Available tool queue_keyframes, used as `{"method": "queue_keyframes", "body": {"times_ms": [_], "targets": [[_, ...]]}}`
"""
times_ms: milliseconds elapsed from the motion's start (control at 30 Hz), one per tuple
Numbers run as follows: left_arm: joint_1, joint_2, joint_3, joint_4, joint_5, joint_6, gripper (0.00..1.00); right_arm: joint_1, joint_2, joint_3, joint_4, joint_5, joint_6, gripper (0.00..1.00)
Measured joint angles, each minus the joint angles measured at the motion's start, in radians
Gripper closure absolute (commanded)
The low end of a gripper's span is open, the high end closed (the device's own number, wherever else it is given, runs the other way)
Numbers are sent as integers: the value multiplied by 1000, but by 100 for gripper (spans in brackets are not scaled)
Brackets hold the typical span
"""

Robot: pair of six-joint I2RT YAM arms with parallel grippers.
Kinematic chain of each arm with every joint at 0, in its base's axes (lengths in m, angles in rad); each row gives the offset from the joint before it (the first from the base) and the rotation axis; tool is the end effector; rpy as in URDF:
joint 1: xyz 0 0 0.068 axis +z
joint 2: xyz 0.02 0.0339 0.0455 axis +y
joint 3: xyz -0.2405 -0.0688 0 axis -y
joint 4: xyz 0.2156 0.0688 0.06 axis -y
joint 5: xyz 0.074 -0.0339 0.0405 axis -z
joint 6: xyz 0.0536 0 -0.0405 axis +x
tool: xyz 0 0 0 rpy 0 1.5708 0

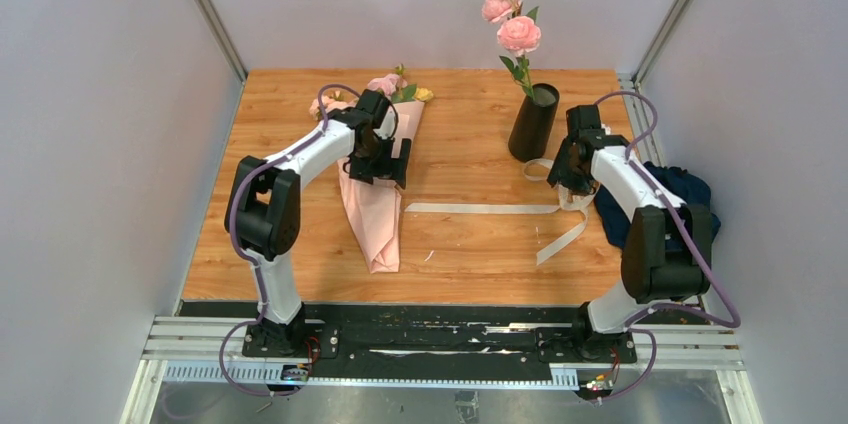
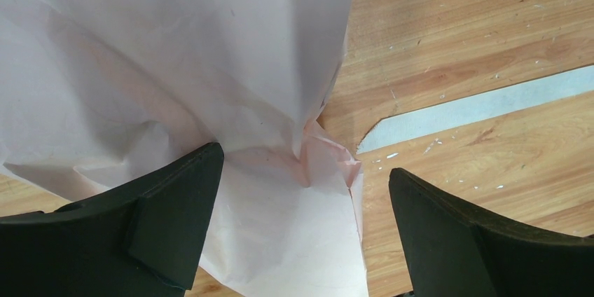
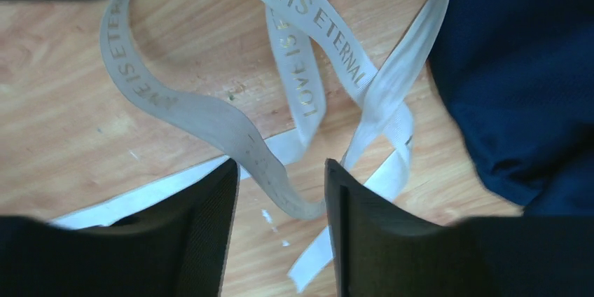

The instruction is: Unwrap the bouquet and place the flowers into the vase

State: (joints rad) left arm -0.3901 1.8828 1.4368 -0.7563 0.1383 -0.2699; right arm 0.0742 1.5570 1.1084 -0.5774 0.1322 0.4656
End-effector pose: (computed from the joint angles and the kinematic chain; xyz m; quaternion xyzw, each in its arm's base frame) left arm 0.3301 -0.1437 0.1850 0.0715 0.9782 -0.1235 0.1509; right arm 0.3025 0.0154 0.2058 0.2043 0.9392 0.0103 0.2757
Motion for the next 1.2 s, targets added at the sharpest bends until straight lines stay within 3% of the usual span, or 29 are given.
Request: {"method": "queue_keyframes", "body": {"times_ms": [67,200,400,567,733,933,1067,1200], "targets": [[0,0,6,-2,0,-3,0,6,-6,2,-3,14,13,25],[0,-3,21,-2,-5,-7,0,66,-23,6,-36,78,17,24],[0,-77,19,5,-66,-34,0,357,-23,138,-81,192,9,25],[11,-241,-12,60,-134,-83,1,581,109,376,-70,210,-42,26],[35,-258,-10,60,-239,-89,16,605,321,573,-61,92,-65,26],[5,-294,-113,46,-380,-39,12,603,411,606,-82,43,-61,26],[-99,-405,-205,9,-434,-28,8,597,371,625,-81,62,-51,26],[-279,-472,-239,-17,-509,-44,7,591,289,631,-78,100,-50,27]]}}
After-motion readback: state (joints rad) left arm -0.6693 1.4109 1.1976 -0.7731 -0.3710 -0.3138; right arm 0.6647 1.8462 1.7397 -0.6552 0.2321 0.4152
